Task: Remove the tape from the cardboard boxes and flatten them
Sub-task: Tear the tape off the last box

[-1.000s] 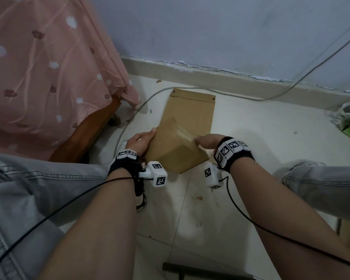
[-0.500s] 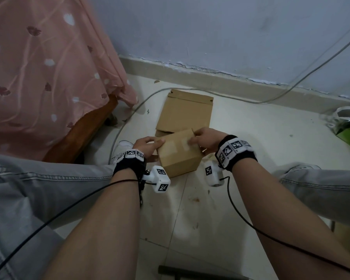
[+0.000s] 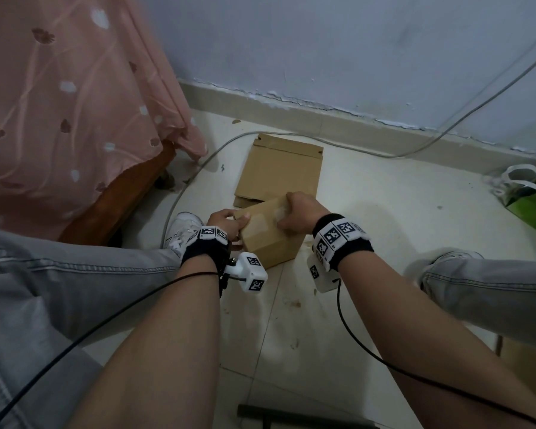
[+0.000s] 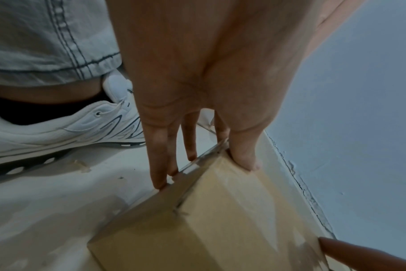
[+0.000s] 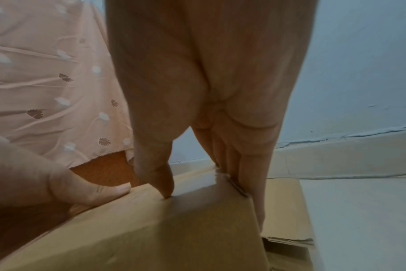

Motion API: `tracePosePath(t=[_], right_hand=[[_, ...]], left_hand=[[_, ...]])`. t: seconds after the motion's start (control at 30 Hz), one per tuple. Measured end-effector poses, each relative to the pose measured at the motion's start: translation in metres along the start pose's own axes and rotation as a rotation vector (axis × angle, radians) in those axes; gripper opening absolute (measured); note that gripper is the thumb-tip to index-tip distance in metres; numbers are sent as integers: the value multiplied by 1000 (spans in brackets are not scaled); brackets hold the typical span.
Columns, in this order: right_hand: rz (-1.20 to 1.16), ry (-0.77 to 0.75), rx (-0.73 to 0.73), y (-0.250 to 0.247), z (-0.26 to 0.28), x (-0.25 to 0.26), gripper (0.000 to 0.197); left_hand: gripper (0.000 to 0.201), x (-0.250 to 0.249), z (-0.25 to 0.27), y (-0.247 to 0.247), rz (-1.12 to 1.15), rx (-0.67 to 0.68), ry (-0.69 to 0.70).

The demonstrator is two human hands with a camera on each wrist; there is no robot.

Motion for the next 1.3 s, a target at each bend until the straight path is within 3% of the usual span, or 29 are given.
tracePosePath(t=[0.43,0.6,0.7,0.87,1.07,1.2,1.3], right_hand=[[166,-50,-28,5,1,9,38],[182,-49,-88,3,1,5,16],[68,-33,-56,0,0,3,29],[130,-37,-77,5,-2,5,37],[215,-32,-136,8,0,5,8],[45,14,-135,4,-1,0,33],[54,2,-140,8,-3,1,38]], left_hand=[[97,9,-43,0,-64,-48,65],[82,4,-31,1,-68,-48,84],[81,4,-36,1,-85,-60,96],[72,1,-23,-1,-106,-59,95],[58,-2,-23,-1,-132,-59,80],[63,0,-28,0,-128,-76,81],[55,-1,-27,0,-134,-77,78]])
Point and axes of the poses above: each hand's wrist, its own z-axis away from the middle knuckle, its own y-axis out of the palm, x = y × z, the point moved 3 cm from there along -z, towards the middle knuckle, and after that the axes turned 12 degrees about -y, right-handed, at the moved point
